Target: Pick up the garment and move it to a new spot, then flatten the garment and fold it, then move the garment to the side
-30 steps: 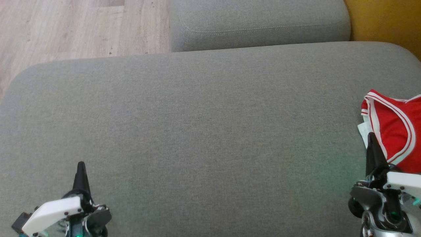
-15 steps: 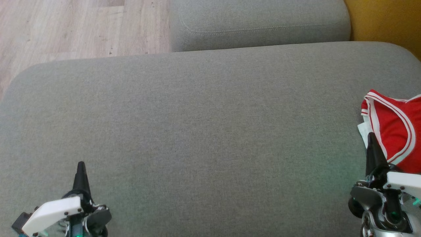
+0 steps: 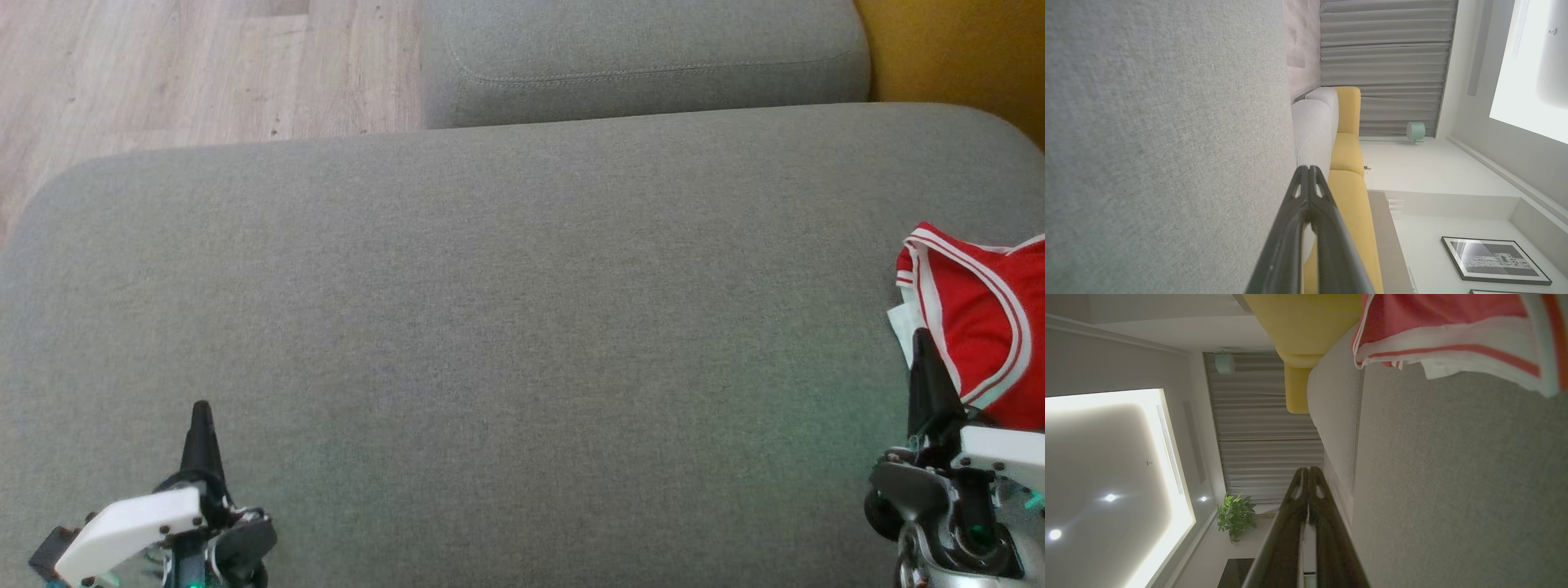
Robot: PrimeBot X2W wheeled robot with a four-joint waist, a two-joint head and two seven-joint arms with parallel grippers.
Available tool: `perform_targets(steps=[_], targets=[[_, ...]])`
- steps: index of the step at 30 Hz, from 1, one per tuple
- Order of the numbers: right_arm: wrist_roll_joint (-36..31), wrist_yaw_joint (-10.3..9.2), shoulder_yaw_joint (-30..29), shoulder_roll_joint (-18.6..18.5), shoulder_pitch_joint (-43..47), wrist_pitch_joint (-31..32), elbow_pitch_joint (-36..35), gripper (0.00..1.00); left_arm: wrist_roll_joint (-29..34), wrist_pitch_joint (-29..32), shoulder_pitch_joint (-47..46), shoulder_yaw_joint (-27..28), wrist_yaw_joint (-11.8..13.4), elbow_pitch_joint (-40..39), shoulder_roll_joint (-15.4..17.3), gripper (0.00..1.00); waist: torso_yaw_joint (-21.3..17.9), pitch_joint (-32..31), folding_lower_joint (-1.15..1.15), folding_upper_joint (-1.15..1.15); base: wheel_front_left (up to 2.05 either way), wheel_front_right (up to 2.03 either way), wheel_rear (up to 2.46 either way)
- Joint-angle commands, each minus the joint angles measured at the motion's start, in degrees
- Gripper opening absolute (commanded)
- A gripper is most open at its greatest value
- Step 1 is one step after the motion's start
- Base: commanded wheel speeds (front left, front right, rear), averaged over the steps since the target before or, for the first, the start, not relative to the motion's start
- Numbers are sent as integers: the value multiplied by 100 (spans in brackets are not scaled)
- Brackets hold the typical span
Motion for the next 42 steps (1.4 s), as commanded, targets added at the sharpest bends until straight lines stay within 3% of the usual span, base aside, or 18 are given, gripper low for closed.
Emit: perform_targets(steps=[1,42], targets=[[40,21,118,-32,-120,40,-231,0,-32,41,-284,225,-38,-208,34,0,0,0,0,0,0,0,0],[41,21,118,-32,-120,40,-231,0,-32,40,-284,225,-38,-208,34,0,0,0,0,0,0,0,0]])
